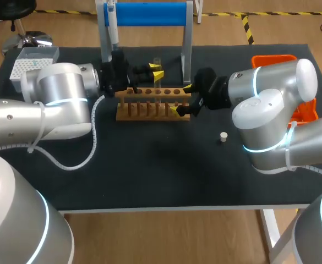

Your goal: Invert the test tube, pick up the pipette, mount the tip to pipette, aspirate from beaker and dispense into the tube, eject the tip, return the pipette, and cap with the stopper.

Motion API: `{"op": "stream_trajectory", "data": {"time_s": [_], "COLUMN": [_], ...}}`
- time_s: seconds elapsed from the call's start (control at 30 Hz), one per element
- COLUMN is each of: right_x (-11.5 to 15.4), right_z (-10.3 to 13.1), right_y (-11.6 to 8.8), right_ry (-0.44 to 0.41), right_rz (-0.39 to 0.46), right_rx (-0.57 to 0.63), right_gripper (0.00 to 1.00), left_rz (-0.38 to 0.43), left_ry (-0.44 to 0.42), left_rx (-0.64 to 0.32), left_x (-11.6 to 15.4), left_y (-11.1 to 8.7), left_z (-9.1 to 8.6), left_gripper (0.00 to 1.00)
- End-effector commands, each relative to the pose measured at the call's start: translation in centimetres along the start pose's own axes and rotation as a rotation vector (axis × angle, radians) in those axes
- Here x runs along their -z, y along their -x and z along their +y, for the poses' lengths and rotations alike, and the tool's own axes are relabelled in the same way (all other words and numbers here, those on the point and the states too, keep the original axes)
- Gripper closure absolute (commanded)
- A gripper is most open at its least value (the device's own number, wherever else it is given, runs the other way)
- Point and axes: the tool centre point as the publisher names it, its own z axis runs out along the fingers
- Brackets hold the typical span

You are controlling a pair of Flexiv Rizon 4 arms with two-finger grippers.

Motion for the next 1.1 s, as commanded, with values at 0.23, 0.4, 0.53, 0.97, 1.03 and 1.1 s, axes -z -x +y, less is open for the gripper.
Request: {"op": "stream_trajectory", "data": {"time_s": [0.23, 0.4, 0.53, 0.97, 1.03, 1.1], "right_x": [0.1, 0.1, 0.1, 0.1, 0.1, 0.1], "right_z": [0.1, 0.1, 0.1, 0.1, 0.1, 0.1], "right_y": [0.0, 0.0, 0.0, 0.0, 0.0, 0.0], "right_ry": [-0.004, -0.004, -0.004, -0.004, -0.004, -0.004], "right_rz": [0.002, 0.002, 0.002, 0.002, 0.002, 0.002], "right_rx": [0.000, 0.000, 0.000, 0.000, 0.000, 0.000], "right_gripper": [0.00, 0.00, 0.00, 0.00, 0.00, 0.00], "left_rz": [-0.005, -0.004, -0.003, -0.079, -0.088, -0.103], "left_ry": [0.026, 0.030, 0.062, 0.146, 0.160, 0.186], "left_rx": [0.013, 0.019, 0.034, 0.070, 0.079, 0.087], "left_x": [-0.1, -0.1, 0.4, 4.1, 5.0, 6.3], "left_y": [0.0, 0.0, -0.2, 0.5, 0.6, 0.5], "left_z": [-0.2, -0.2, -0.2, -0.8, -1.1, -1.4], "left_gripper": [0.00, 0.00, 0.00, 0.00, 0.00, 0.00]}}
